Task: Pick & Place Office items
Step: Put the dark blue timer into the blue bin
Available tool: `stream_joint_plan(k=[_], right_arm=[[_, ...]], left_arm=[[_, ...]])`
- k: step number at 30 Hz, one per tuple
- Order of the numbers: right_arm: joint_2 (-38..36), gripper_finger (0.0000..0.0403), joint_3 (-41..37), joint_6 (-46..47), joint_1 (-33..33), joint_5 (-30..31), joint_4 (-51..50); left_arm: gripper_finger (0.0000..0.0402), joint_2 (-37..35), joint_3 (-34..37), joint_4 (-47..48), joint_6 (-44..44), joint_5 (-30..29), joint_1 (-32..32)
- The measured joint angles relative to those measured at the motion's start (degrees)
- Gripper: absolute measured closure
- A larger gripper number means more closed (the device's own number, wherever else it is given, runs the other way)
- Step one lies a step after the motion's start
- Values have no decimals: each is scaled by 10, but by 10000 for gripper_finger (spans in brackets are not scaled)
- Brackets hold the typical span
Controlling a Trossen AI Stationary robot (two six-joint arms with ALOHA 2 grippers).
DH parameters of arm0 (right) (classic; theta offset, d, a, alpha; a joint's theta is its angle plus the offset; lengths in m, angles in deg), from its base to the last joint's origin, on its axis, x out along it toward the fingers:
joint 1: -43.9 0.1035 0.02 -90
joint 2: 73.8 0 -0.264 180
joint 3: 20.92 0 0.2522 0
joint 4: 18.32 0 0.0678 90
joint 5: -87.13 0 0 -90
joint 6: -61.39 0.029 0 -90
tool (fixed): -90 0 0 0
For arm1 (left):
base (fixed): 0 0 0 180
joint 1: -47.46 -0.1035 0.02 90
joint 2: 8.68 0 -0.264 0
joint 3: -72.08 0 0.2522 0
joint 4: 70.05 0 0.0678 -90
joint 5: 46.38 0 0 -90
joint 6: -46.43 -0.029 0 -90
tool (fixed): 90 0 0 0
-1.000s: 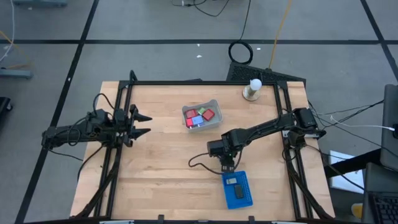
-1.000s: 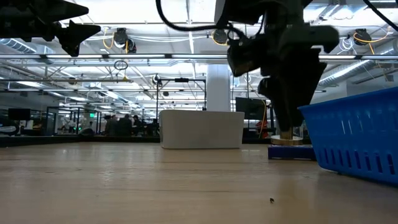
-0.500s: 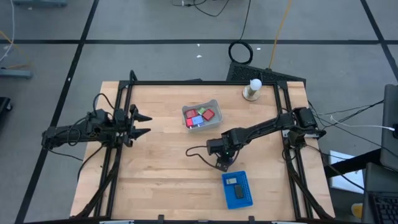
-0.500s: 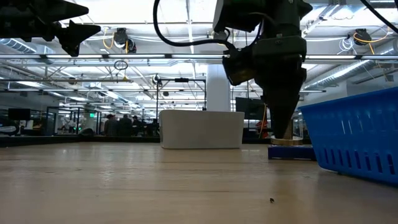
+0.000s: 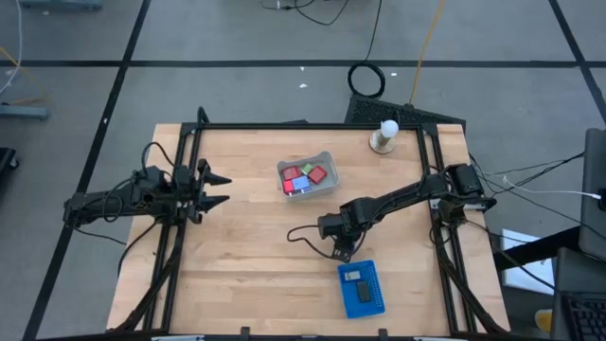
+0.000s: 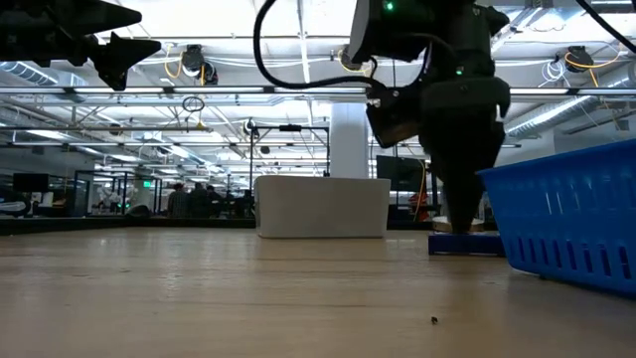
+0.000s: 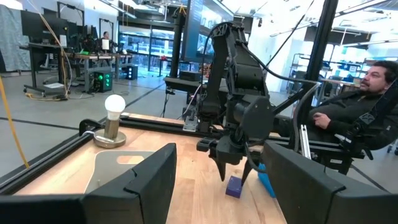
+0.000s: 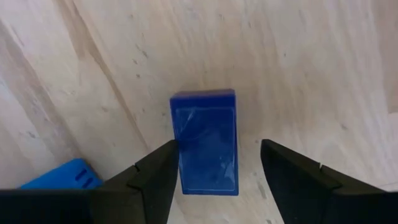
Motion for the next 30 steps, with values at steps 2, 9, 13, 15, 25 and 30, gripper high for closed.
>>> stream_joint_plan(k=[2, 9, 13, 15, 25, 30], right_arm=[[0, 186, -9, 0, 1, -1, 3], [1, 187, -28, 4, 11, -1, 21], [0, 188, -30, 4, 17, 0, 33], [0, 187, -30, 4, 19, -1, 33], [0, 237, -30, 15, 22, -1, 33], [0, 309, -30, 15, 22, -1, 33]], left_arm=[[158, 0, 0, 0, 0, 0, 0], [158, 0, 0, 0, 0, 0, 0], [158, 0, 0, 0, 0, 0, 0], [158, 0, 0, 0, 0, 0, 0], [158, 0, 0, 0, 0, 0, 0], [158, 0, 0, 0, 0, 0, 0]])
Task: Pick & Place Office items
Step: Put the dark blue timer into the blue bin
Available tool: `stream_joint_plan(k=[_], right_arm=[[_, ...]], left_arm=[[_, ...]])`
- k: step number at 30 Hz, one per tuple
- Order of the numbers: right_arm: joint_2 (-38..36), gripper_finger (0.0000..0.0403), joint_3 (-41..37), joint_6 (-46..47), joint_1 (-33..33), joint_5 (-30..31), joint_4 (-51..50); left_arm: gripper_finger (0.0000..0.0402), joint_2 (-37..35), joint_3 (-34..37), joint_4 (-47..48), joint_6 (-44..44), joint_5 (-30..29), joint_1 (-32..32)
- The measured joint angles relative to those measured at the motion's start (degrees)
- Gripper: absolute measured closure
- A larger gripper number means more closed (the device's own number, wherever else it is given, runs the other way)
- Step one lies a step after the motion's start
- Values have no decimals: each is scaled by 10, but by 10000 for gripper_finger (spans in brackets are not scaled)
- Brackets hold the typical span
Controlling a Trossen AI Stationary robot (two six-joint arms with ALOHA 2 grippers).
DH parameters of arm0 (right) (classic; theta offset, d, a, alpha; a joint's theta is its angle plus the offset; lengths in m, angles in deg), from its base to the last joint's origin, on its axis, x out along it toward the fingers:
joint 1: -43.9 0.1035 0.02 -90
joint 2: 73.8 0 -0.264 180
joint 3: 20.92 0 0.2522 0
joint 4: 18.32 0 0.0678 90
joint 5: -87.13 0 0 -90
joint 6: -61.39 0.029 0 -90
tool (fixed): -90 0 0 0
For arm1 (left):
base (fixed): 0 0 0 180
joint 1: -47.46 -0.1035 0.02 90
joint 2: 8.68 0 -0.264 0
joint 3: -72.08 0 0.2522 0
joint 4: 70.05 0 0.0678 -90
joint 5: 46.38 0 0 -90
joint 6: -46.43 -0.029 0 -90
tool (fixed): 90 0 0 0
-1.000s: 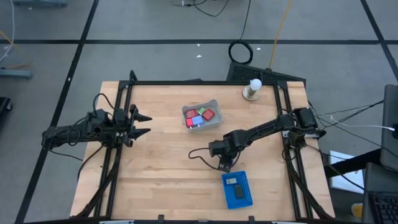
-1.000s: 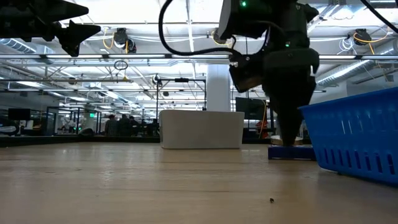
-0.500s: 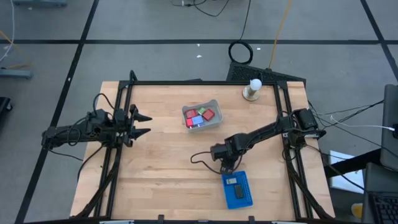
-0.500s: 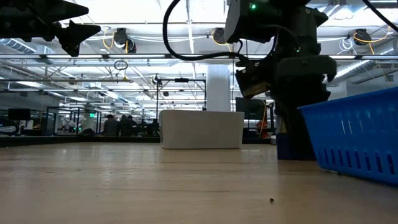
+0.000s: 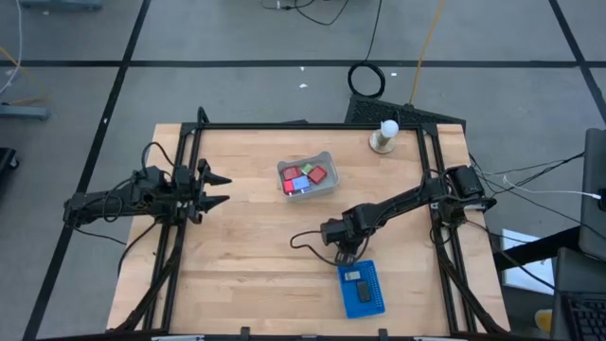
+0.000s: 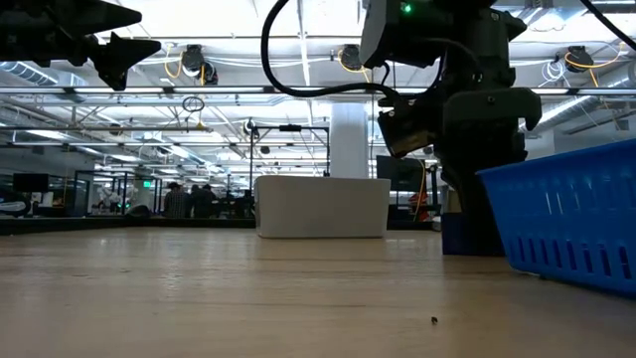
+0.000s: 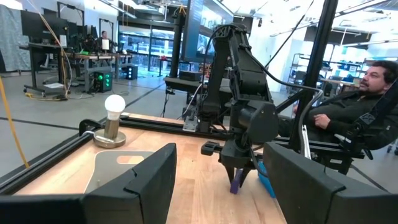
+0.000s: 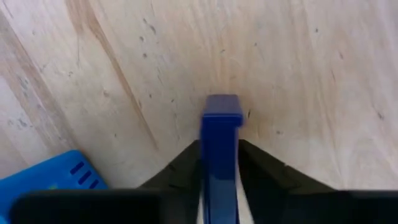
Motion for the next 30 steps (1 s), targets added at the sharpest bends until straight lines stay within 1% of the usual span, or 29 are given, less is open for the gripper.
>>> stream_joint_plan(k=[3, 4, 12, 16, 21, 27, 30], right_arm=[[0, 357, 0, 0, 0, 0, 1], [0, 365, 0, -1, 0, 0, 3], [0, 362, 0, -1, 0, 0, 25], [-20, 362, 0, -5, 0, 1, 36], [-62, 363, 0, -10, 0, 21, 33], [-132, 363, 0, -36, 8, 60, 27], [-166, 363, 0, -49, 16, 69, 25]], left_arm=[[158, 0, 0, 0, 0, 0, 0], [158, 0, 0, 0, 0, 0, 0], [158, 0, 0, 0, 0, 0, 0], [158, 0, 0, 0, 0, 0, 0], [158, 0, 0, 0, 0, 0, 0], [158, 0, 0, 0, 0, 0, 0], [158, 0, 0, 0, 0, 0, 0]])
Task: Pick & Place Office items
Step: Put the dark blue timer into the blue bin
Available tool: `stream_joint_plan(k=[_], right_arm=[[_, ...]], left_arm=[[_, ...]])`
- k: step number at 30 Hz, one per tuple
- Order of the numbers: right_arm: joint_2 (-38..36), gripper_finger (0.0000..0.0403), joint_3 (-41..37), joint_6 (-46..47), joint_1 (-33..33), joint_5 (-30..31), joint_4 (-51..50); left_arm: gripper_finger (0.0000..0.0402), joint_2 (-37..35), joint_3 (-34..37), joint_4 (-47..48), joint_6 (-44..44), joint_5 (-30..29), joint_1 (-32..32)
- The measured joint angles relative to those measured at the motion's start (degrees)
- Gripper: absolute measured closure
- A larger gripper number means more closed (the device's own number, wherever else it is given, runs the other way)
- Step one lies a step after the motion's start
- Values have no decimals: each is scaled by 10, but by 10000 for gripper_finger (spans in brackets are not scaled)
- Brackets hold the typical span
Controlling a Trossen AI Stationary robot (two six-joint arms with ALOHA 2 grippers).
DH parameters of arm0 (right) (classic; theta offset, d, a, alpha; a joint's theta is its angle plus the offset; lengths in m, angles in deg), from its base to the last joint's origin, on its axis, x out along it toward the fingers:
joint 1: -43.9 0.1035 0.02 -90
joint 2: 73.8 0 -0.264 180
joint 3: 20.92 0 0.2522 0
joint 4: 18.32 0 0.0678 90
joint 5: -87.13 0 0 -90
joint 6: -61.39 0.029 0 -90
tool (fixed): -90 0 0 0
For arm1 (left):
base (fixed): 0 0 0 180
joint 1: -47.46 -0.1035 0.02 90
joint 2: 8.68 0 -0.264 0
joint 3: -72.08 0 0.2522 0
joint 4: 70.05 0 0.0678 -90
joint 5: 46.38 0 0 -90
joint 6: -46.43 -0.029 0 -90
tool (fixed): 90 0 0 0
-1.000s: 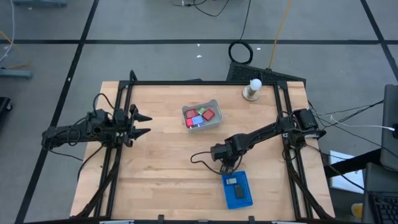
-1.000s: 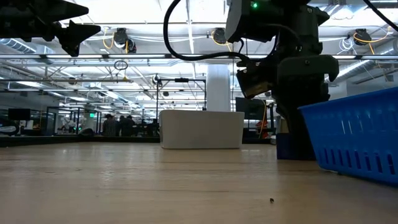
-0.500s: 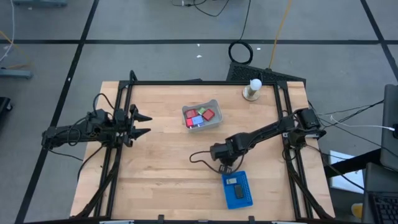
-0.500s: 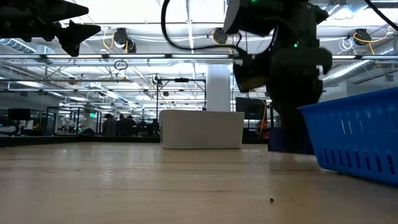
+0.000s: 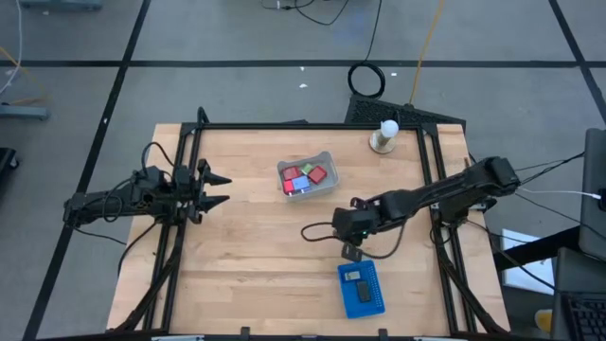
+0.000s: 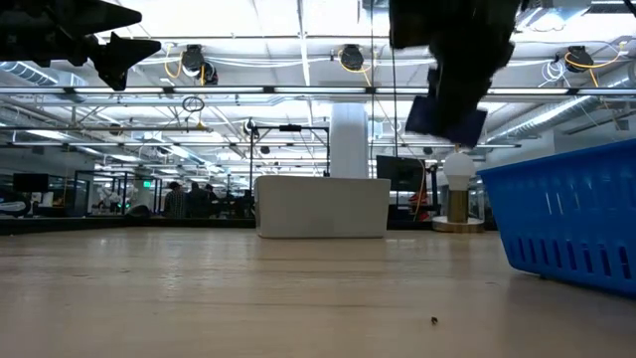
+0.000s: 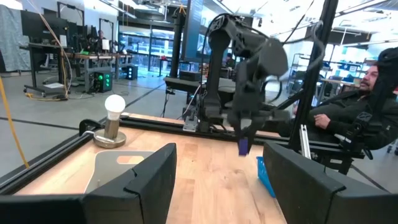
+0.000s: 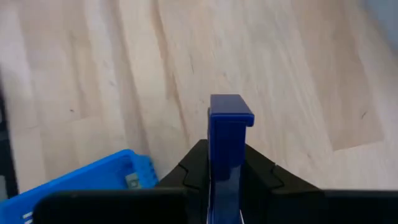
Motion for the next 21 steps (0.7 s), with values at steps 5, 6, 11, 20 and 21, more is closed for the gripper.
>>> stream_joint_plan(k=[5, 6, 11, 20, 21], right_arm=[[-55, 363, 0, -19, 20, 8, 4], [-66, 363, 0, -20, 26, 8, 6], [-106, 363, 0, -22, 59, -11, 5], [-111, 363, -21, -22, 129, -68, 25], [-109, 363, -32, -19, 133, -69, 34]], left_arm=[[158, 0, 0, 0, 0, 0, 0], [158, 0, 0, 0, 0, 0, 0], [158, 0, 0, 0, 0, 0, 0], [158, 0, 0, 0, 0, 0, 0], [158, 0, 0, 0, 0, 0, 0]])
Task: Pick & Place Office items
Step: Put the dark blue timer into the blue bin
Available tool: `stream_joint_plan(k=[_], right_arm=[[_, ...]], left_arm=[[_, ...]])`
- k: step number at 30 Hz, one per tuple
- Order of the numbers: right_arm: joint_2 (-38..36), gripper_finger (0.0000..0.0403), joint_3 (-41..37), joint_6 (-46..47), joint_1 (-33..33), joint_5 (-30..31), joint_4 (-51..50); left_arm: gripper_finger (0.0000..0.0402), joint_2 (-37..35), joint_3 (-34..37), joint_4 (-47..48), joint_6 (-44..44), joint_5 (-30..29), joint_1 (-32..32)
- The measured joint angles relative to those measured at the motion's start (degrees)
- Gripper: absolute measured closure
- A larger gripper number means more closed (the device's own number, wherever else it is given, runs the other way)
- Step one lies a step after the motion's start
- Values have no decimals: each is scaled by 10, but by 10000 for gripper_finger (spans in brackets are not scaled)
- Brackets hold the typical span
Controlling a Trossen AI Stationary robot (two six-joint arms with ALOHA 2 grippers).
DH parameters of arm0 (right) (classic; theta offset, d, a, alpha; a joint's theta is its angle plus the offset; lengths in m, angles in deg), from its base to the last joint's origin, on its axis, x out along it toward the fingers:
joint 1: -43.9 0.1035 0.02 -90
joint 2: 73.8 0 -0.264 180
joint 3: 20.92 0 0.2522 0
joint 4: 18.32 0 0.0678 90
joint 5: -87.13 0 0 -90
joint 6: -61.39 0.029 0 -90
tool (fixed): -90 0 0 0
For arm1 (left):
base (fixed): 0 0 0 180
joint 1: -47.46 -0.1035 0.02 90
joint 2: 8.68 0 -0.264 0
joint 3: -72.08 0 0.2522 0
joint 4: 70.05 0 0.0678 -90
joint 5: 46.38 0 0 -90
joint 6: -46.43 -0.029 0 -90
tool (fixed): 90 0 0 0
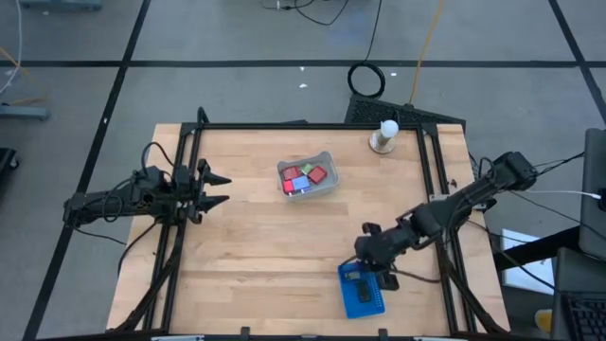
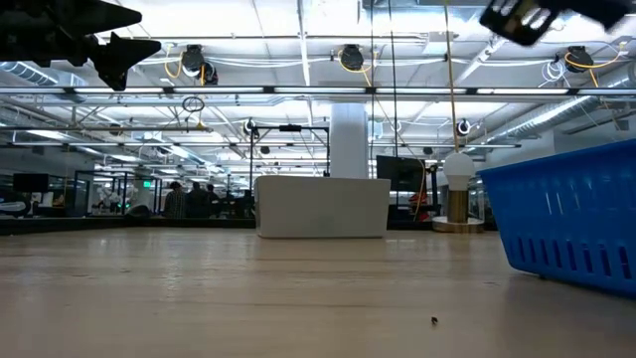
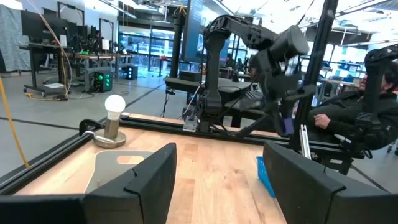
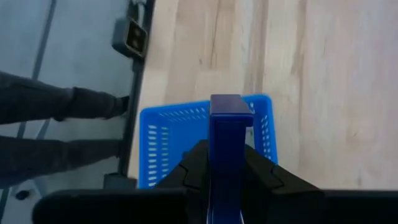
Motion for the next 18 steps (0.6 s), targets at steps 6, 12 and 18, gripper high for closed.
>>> stream_joint_plan(k=[6, 12, 18], right_arm=[[1, 363, -86, 47, 24, -16, 112], [1, 363, -167, 93, 38, -12, 223], [2, 363, -211, 98, 42, 17, 256]], left_arm=[[158, 0, 0, 0, 0, 0, 0], [158, 0, 0, 0, 0, 0, 0], [158, 0, 0, 0, 0, 0, 0]])
